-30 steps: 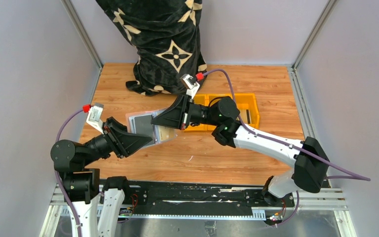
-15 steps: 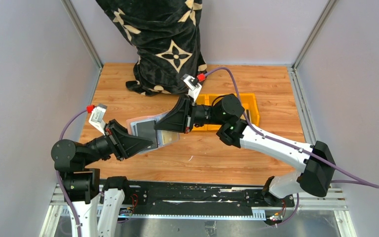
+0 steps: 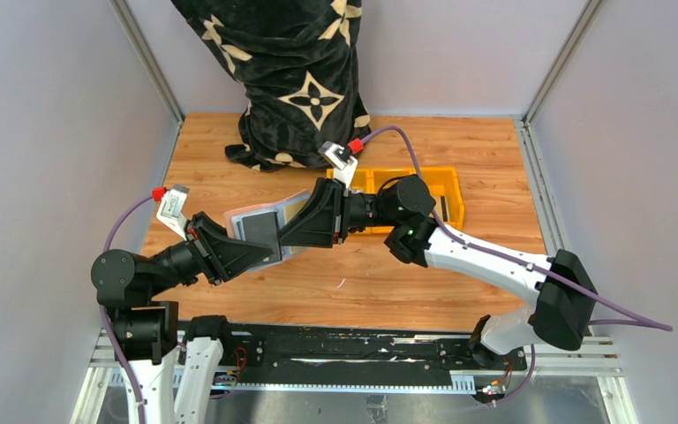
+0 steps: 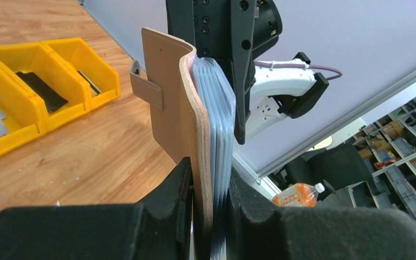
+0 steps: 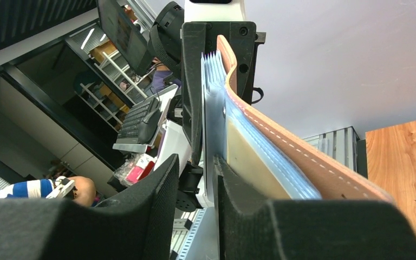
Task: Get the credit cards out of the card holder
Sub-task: Remove the credit card from the card holder.
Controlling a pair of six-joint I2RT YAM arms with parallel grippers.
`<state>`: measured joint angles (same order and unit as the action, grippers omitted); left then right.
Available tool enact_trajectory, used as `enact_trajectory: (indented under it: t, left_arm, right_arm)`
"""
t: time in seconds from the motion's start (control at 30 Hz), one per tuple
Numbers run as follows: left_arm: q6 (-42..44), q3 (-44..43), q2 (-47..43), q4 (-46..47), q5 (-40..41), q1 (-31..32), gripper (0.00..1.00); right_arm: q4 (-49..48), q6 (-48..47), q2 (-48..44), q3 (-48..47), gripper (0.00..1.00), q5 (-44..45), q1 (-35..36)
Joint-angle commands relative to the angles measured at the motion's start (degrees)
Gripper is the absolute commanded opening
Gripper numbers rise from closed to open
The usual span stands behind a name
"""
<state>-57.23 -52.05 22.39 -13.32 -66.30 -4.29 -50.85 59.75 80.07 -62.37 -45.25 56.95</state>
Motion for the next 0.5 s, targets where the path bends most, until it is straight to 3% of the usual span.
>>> enact_trajectory:
  t: [0.0, 0.27, 0.37, 0.47]
  left_arm:
    - [-0.2, -0.9, -0.3, 2.8, -0.6, 0.4, 0.15]
    - [1.4, -0.2, -0.2, 1.9, -0.5, 0.4, 0.20]
    - [1.5, -0.2, 0.0, 2.2, -0.6, 0.4, 0.28]
    - [1.5, 0.0, 0.1, 2.5, -1.2, 0.4, 0.39]
  right_arm:
    - [-4.6, 2.4, 2.5, -1.2, 0.32, -1.1, 0.6]
    - [-3.4, 2.1, 4.8, -4.9, 0.19, -0.9, 1.1]
    - [2.1, -0.9, 4.1, -5.0, 0.03, 0.6, 1.1]
    - [3.7, -2.3, 3.0, -4.0, 0.00, 0.9, 0.9]
